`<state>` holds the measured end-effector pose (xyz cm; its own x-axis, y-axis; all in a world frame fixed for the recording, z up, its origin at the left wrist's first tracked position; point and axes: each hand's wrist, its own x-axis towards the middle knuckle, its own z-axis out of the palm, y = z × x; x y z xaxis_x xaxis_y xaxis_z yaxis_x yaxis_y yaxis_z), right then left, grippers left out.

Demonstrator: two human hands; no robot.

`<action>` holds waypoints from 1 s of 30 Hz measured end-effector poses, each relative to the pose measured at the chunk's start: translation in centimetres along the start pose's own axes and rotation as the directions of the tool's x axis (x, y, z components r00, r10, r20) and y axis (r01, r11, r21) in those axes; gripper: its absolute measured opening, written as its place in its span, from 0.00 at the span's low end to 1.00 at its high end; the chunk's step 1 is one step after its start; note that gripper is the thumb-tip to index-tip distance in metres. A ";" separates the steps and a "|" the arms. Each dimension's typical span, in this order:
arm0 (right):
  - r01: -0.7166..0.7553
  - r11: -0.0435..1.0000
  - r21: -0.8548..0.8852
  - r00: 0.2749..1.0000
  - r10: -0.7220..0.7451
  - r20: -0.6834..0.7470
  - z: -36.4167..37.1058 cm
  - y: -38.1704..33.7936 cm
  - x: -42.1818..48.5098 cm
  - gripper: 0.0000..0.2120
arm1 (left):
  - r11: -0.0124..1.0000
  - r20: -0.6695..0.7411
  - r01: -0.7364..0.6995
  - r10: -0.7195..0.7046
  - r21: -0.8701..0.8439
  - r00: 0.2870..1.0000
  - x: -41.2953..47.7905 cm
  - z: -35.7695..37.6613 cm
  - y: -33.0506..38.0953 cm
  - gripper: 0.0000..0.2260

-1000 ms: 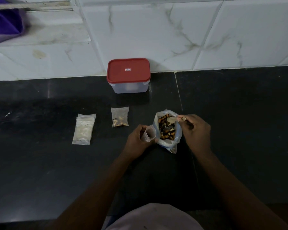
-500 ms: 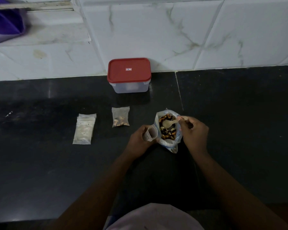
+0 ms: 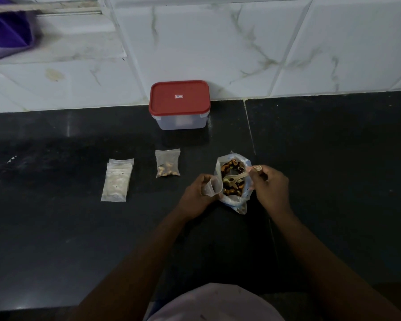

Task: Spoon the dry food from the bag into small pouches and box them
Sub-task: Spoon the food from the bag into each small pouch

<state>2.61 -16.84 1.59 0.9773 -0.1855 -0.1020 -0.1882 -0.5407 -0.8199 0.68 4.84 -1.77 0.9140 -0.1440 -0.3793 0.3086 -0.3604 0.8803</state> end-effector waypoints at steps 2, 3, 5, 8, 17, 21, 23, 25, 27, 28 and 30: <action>-0.102 0.994 0.024 0.994 0.101 0.043 0.2 -0.1 0.3 0.11 | 1.000 0.004 0.001 -0.001 0.001 1.000 0.1 0.0 -0.1 0.21; -0.132 0.991 0.034 0.990 0.130 0.056 0.1 -0.2 0.5 0.11 | 1.000 0.006 0.003 -0.003 -0.007 1.000 0.1 0.0 -0.2 0.21; -0.194 0.979 0.064 0.979 0.189 0.081 -0.2 -0.3 1.0 0.10 | 0.999 0.012 0.013 -0.013 -0.040 1.000 0.1 0.1 -0.1 0.21; -0.282 0.951 0.129 0.957 0.269 0.111 -0.6 -0.4 1.4 0.09 | 0.996 0.018 0.023 -0.021 -0.082 1.000 -0.1 0.1 0.0 0.22; -0.425 0.832 0.356 0.905 0.398 0.150 -0.7 -0.2 1.3 0.10 | 0.998 -0.033 -0.028 0.026 -0.053 0.999 -0.5 0.0 0.1 0.20; -0.457 0.757 0.467 0.887 0.425 0.180 -1.2 0.1 1.4 0.08 | 0.998 -0.101 -0.039 0.034 -0.052 0.994 -0.7 -0.3 -0.1 0.23; -0.451 0.739 0.501 0.889 0.421 0.180 -1.5 -0.2 1.4 0.07 | 0.997 -0.120 -0.058 0.052 -0.046 0.991 -0.7 -0.4 -0.1 0.23; -0.442 0.726 0.528 0.892 0.417 0.174 -1.8 -0.6 1.4 0.06 | 0.996 -0.134 -0.080 0.075 -0.028 0.988 -0.7 -0.5 -0.1 0.22; -0.429 0.715 0.552 0.898 0.406 0.173 -2.1 -1.0 1.5 0.06 | 0.995 -0.139 -0.100 0.097 -0.018 0.986 -0.5 -0.6 -0.2 0.23; -0.425 0.710 0.562 0.899 0.402 0.172 -2.2 -1.2 1.6 0.06 | 0.994 -0.137 -0.107 0.103 -0.016 0.985 -0.4 -0.6 -0.2 0.23; -0.417 0.705 0.573 0.903 0.395 0.171 -2.5 -1.7 1.7 0.06 | 0.993 -0.132 -0.116 0.112 -0.018 0.985 -0.3 -0.7 -0.1 0.24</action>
<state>4.39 -18.33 4.24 0.8246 -0.2402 -0.5122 -0.4850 0.1660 -0.8586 0.54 5.57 -1.54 0.9696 -0.0607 -0.2371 0.2054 -0.3247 0.9232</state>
